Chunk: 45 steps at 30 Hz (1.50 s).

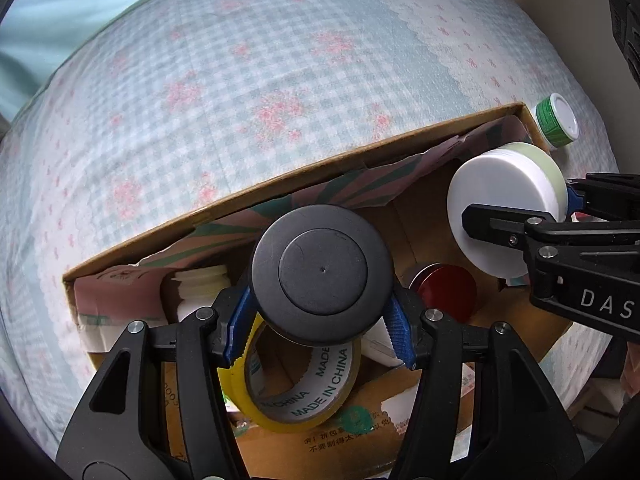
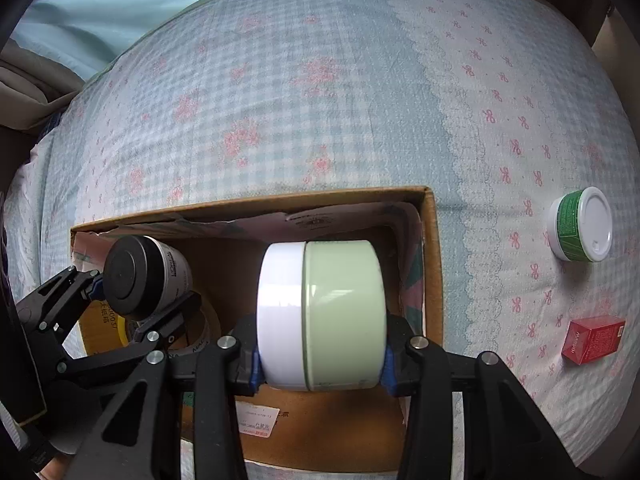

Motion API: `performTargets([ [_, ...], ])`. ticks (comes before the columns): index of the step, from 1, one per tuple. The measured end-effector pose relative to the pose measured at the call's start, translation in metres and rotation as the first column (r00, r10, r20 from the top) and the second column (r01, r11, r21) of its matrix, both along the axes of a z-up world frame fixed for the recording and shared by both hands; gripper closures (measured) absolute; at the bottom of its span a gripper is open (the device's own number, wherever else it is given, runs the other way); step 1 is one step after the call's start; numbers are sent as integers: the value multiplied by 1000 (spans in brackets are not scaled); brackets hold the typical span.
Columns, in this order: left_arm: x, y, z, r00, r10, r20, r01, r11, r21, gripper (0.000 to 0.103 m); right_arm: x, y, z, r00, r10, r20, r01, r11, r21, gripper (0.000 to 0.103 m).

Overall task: Organize rigid objects
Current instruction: 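Carry the black-lidded tin and pale green jar into the box and release both, then move both tools back toward the white-lidded jar and red carton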

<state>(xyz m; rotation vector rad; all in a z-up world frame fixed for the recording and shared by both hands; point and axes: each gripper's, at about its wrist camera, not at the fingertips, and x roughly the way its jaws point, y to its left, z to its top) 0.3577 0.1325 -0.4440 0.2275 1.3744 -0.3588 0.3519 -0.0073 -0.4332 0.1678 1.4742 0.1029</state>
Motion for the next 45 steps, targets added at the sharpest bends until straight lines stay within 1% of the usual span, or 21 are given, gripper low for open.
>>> performTargets([
  [4, -2, -3, -1, 1000, -16, -2, 16, 1000, 1, 50, 1, 0, -4, 1000, 4, -6, -4, 1000, 0, 63],
  [6, -1, -1, 1, 1000, -9, -13, 9, 1000, -11, 49, 2, -2, -3, 1000, -3, -1, 3, 1000, 9, 63],
  [8, -1, 2, 10, 1000, 7, -4, -8, 999, -45, 23, 3, -4, -2, 1000, -10, 0, 10, 1000, 25, 63],
  [9, -2, 4, 17, 1000, 13, 17, -12, 998, -54, 0, 3, -6, 0, 1000, -15, 5, 15, 999, 38, 56],
  [10, -4, 5, 26, 999, 14, 47, -11, 998, -56, 0, 2, -7, 5, 1000, -20, 16, 19, 999, 51, 46],
  [11, -6, 7, 33, 998, 14, 68, -10, 999, -53, 0, 1, -8, 10, 999, -16, 36, 13, 995, 95, 23],
  [12, -8, 9, 38, 997, 15, 78, -12, 999, -46, 0, 0, -9, 15, 999, -13, 47, 8, 995, 103, 0],
  [14, -12, 14, 42, 997, 24, 78, -22, 999, -28, 0, -3, -7, 22, 998, 1, 65, -9, 994, 113, 0],
  [19, -25, 28, 50, 996, 58, 70, -58, 998, -2, 0, -13, -1, 39, 994, 22, 111, -32, 996, 84, 0],
  [23, -36, 35, 70, 991, 88, 101, -87, 996, -11, 0, -22, -1, 56, 990, 24, 136, -34, 997, 75, 0],
  [26, -45, 39, 88, 987, 109, 119, -107, 994, -21, 0, -31, -2, 66, 993, 18, 118, -27, 996, 82, 0],
  [28, -54, 42, 103, 982, 117, 146, -115, 993, -23, 0, -39, -3, 76, 993, 8, 121, -19, 996, 85, 0],
  [31, -68, 45, 124, 975, 129, 180, -129, 992, -10, 0, -54, -1, 96, 990, 21, 141, -31, 997, 70, 0],
  [38, -112, 51, 177, 961, 160, 225, -153, 987, -48, 0, -100, -5, 154, 978, 31, 209, -38, 999, 30, 0],
  [42, -130, 46, 202, 957, 155, 247, -141, 987, -73, 0, -127, -16, 185, 969, 12, 248, -10, 1000, -8, 0],
  [45, -131, 35, 214, 956, 136, 261, -113, 989, -99, 0, -146, -32, 205, 960, -2, 279, 18, 998, -56, 0],
])
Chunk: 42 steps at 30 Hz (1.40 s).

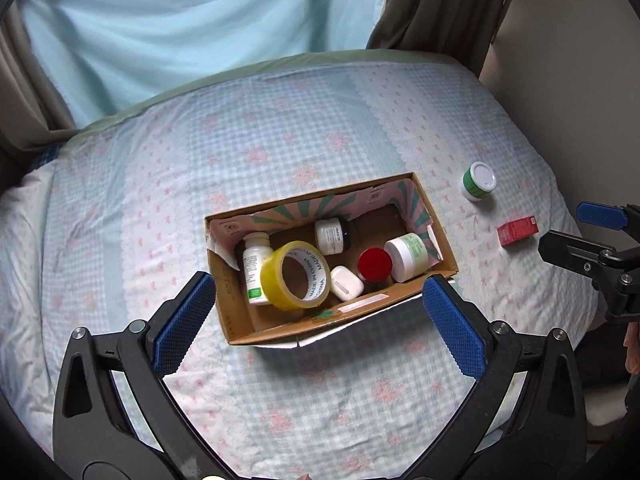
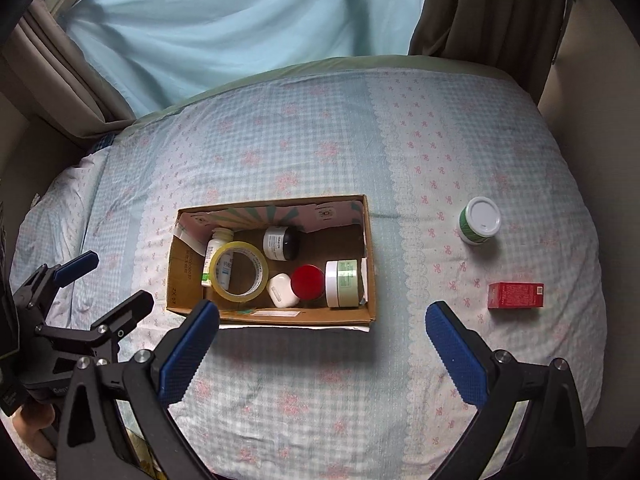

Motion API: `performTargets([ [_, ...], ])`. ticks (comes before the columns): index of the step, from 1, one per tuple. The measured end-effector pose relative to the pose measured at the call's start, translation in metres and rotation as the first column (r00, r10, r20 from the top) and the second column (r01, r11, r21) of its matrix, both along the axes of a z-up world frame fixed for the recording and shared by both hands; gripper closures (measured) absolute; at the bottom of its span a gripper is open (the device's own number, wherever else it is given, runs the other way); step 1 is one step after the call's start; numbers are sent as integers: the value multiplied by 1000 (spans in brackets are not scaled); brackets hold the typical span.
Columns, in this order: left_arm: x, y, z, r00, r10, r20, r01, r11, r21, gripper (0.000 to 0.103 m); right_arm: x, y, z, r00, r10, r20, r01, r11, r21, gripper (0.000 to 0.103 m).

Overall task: Organize rigid objects
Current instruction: 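Move both tools back toward the white-lidded jar and red carton, then grasp the white-lidded green jar with the left tool while the right tool grasps the red carton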

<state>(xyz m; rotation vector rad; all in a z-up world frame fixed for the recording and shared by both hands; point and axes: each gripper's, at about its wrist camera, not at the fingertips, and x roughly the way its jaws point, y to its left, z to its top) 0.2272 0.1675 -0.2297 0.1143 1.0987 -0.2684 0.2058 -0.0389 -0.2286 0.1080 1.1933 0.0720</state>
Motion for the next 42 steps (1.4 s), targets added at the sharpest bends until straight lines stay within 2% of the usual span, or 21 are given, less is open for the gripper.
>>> performTargets([
  [3, 4, -21, 9, 999, -42, 23, 42, 999, -13, 0, -20, -23, 14, 998, -58, 23, 59, 997, -40, 0],
  [7, 12, -62, 16, 991, -118, 58, 119, 993, -3, 0, -45, -71, 21, 979, -203, 13, 203, 979, -23, 0],
  [11, 21, -111, 15, 976, -206, 65, 207, 978, -8, 0, -63, -123, 15, 936, -351, -12, 351, 936, 3, 0],
  [14, 30, -153, 8, 961, -273, 52, 272, 962, 27, 0, -69, -157, 5, 899, -436, -39, 436, 900, -1, 0],
  [17, 41, -192, -3, 945, -327, 28, 325, 944, 54, 0, -69, -190, -9, 845, -530, -73, 533, 845, 39, 0],
  [20, 56, -228, -21, 929, -370, -3, 369, 927, 69, 0, -67, -220, -27, 769, -629, -117, 639, 764, 89, 0],
  [24, 81, -272, -51, 898, -438, -42, 440, 894, 89, 0, -61, -255, -61, 632, -751, -194, 775, 605, 182, 0],
  [27, 101, -305, -77, 870, -487, -73, 492, 863, 112, 0, -51, -274, -92, 531, -809, -253, 847, 499, 182, 0],
  [31, 124, -350, -119, 830, -545, -116, 557, 817, 146, 0, -37, -297, -135, 385, -863, -327, 921, 337, 197, 0],
  [37, 139, -393, -189, 776, -610, -162, 631, 755, 179, 0, -16, -315, -193, 222, -890, -398, 971, 166, 170, 14],
  [40, 144, -404, -216, 766, -620, -171, 643, 743, 184, 0, -13, -317, -220, 137, -887, -441, 986, 77, 150, 20],
  [42, 148, -408, -229, 764, -620, -180, 645, 744, 176, 0, -11, -317, -235, 96, -878, -470, 989, 32, 143, 31],
])
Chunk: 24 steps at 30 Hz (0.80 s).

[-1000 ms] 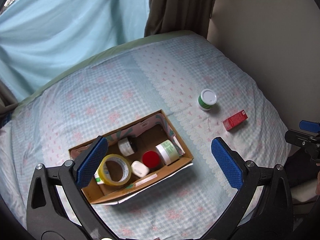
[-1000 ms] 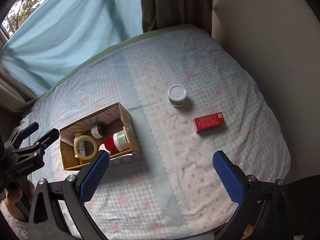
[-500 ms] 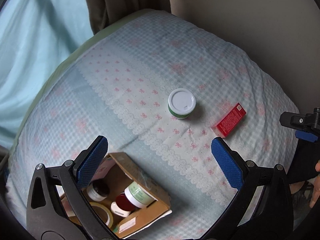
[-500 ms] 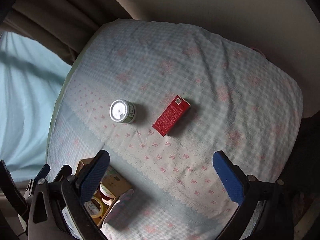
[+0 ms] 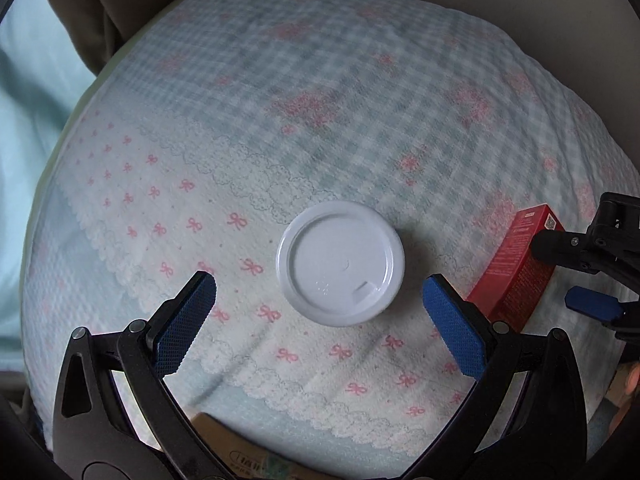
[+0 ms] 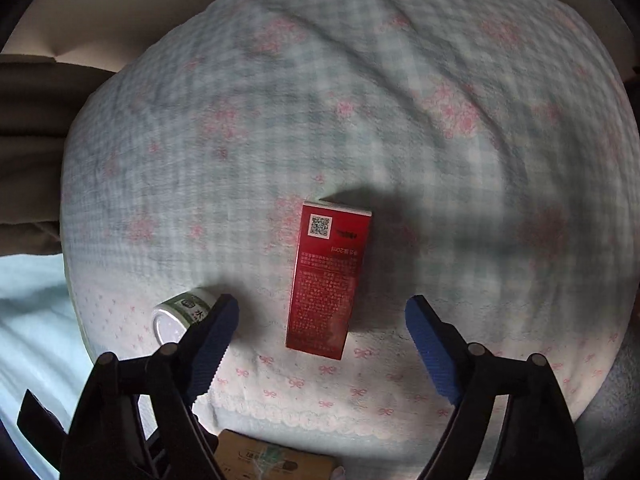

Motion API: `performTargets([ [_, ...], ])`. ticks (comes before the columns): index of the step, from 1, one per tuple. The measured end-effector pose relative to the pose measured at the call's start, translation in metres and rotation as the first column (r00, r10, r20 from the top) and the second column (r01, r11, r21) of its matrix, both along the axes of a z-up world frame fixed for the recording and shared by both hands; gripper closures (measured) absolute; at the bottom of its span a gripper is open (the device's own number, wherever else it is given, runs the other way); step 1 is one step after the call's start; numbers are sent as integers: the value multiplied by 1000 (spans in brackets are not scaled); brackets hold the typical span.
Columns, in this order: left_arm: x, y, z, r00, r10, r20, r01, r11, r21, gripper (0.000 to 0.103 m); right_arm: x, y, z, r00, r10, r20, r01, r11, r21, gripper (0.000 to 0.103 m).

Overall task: Organize rigid objects
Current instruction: 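Grasp the white-lidded green jar with the left tool while the right tool grasps the red carton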

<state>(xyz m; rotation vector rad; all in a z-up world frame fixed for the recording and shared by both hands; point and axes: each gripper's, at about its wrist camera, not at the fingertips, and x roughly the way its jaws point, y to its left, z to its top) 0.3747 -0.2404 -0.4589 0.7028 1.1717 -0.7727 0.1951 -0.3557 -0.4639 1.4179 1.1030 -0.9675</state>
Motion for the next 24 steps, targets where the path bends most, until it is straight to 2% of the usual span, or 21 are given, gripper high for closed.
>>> performTargets([
  [6, 7, -8, -32, 999, 0, -32, 1, 1000, 18, 1, 5, -2, -24, 998, -54, -37, 55, 998, 32, 43],
  [9, 7, -12, -40, 999, -11, -30, 11, 1000, 20, 3, 3, -3, -34, 995, -76, -60, 80, 995, 58, 46],
  [11, 6, -14, -46, 999, -17, -29, 17, 999, 28, 11, 8, -4, -40, 995, -62, -82, 68, 995, 73, 49],
  [12, 6, -15, -49, 999, -17, -33, 18, 999, 36, 18, 11, -3, -42, 994, -45, -99, 53, 996, 77, 54],
  [14, 8, -16, -53, 997, -6, -73, 9, 999, 32, 27, 17, -3, -45, 994, -22, -104, 30, 996, 81, 63],
  [15, 15, -16, -56, 996, -2, -92, 4, 1000, 21, 35, 18, -3, -46, 994, -16, -111, 26, 996, 83, 63],
  [24, 9, -21, -52, 997, -8, -75, 9, 1000, 12, 35, 16, -4, -43, 996, -15, -83, 22, 995, 94, 64],
])
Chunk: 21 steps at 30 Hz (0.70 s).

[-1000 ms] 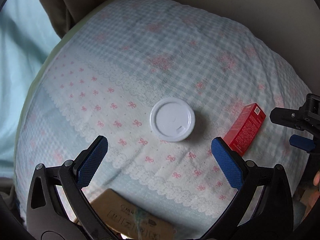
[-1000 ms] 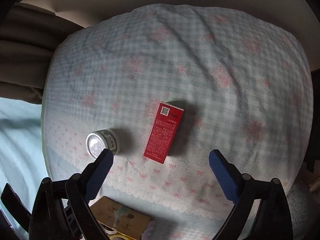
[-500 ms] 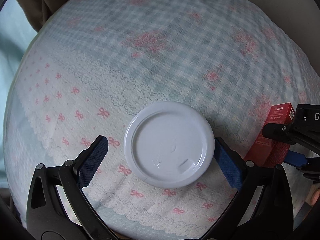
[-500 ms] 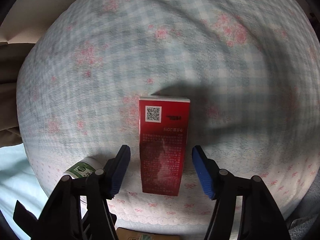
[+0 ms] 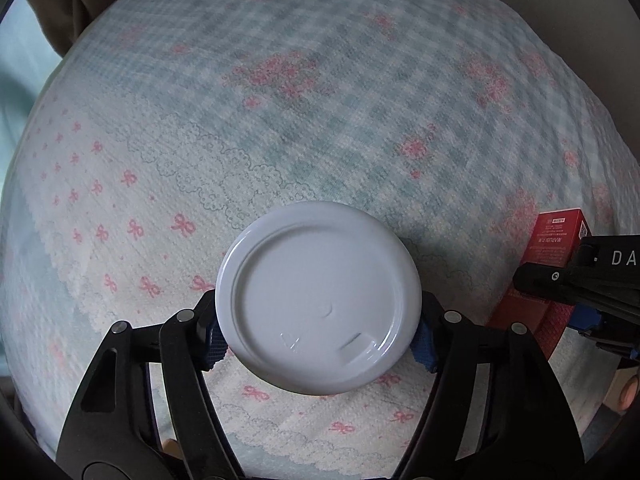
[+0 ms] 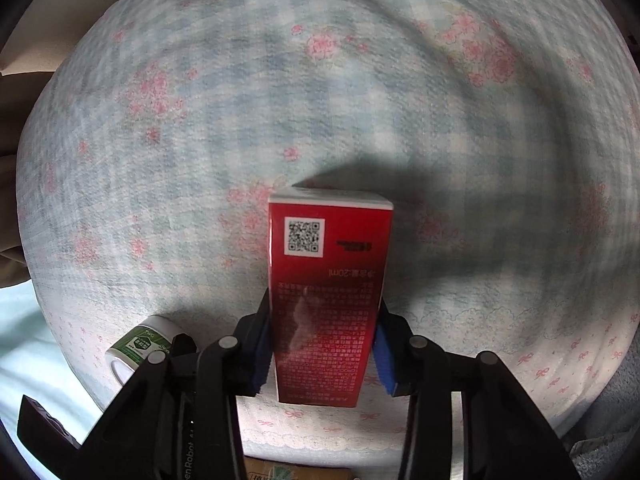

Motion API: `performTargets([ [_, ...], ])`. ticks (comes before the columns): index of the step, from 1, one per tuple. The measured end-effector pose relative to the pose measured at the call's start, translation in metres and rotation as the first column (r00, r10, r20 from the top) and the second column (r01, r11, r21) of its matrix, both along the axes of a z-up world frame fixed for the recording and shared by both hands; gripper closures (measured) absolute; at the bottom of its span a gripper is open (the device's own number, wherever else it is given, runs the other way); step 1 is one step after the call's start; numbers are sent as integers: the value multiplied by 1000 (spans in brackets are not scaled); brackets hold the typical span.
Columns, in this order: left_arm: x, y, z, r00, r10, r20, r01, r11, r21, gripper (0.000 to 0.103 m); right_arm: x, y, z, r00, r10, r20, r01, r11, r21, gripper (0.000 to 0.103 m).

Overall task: Organize rigid objects
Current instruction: 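Grasp the white-lidded green jar with the left tool while the right tool grasps the red carton, then carry the white-lidded jar and red carton into the box and release both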

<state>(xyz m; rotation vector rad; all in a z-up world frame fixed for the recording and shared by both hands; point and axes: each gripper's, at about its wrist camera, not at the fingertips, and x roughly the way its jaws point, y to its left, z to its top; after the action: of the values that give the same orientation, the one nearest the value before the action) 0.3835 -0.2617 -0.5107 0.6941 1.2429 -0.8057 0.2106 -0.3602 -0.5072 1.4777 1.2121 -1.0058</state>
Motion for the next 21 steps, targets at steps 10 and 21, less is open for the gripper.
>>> performTargets([
  [10, -5, 11, 57, 999, 39, 28, -37, 997, -74, 35, -32, -11, 29, 996, -16, 87, 17, 1000, -11, 66],
  [21, -24, 49, 165, 988, 147, 55, -134, 972, -191, 35, -63, -21, 133, 958, 143, 247, -113, 984, -135, 66],
])
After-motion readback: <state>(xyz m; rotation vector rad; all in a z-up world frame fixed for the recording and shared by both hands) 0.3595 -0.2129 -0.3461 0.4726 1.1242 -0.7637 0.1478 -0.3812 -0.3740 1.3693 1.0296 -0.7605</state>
